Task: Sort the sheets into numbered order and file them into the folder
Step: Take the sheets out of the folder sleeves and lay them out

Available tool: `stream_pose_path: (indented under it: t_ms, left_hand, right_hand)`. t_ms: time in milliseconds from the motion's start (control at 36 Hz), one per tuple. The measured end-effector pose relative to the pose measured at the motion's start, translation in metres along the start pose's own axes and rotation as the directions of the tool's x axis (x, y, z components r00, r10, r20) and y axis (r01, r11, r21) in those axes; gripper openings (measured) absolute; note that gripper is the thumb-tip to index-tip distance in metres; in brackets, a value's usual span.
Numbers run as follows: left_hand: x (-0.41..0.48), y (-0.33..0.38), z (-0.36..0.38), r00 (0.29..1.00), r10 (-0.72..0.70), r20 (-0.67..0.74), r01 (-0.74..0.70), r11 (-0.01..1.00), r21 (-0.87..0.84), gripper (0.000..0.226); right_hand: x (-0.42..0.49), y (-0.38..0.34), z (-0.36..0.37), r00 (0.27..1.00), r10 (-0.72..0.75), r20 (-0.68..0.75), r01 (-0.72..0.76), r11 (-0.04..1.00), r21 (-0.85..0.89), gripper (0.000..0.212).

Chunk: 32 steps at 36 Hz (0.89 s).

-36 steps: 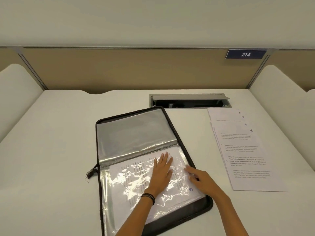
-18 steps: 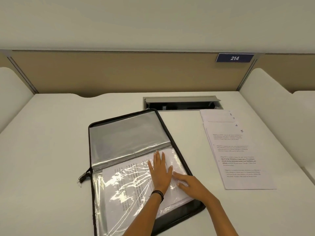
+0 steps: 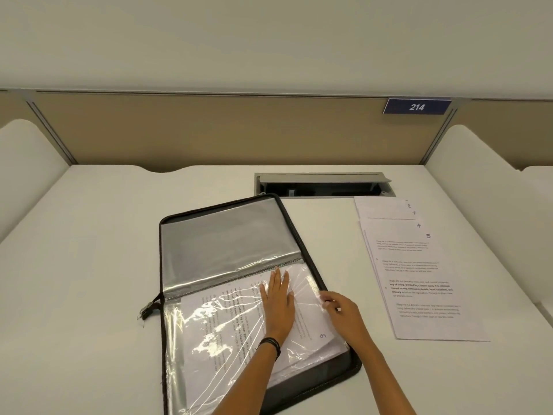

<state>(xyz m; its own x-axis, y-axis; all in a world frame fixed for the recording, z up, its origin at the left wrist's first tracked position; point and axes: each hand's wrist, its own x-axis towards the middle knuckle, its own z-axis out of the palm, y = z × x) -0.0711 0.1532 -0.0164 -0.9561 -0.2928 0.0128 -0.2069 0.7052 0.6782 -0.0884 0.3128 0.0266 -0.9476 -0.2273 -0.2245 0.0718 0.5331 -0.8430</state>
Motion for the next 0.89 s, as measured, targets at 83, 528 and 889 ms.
stream_pose_path:
  t_ms: [83, 528, 889]
  left_hand:
    - [-0.001, 0.0, -0.002, 1.0, -0.001, -0.001, 0.001, 1.0, -0.026, 0.067]
    - [-0.001, 0.0, -0.004, 1.0, -0.02, 0.009, 0.021, 0.994, -0.112, 0.098]
    - [-0.006, 0.002, -0.014, 0.999, -0.012, 0.052, 0.013, 1.0, -0.022, 0.12]
  right_hand:
    - [0.0, 0.0, -0.001, 0.999, 0.044, 0.003, -0.045, 0.998, 0.051, 0.027]
    - [0.015, -0.023, -0.006, 0.982, 0.175, 0.068, -0.169, 0.982, -0.084, 0.012]
    - [0.013, -0.035, -0.005, 0.961, 0.261, 0.094, -0.258, 0.965, -0.05, 0.028]
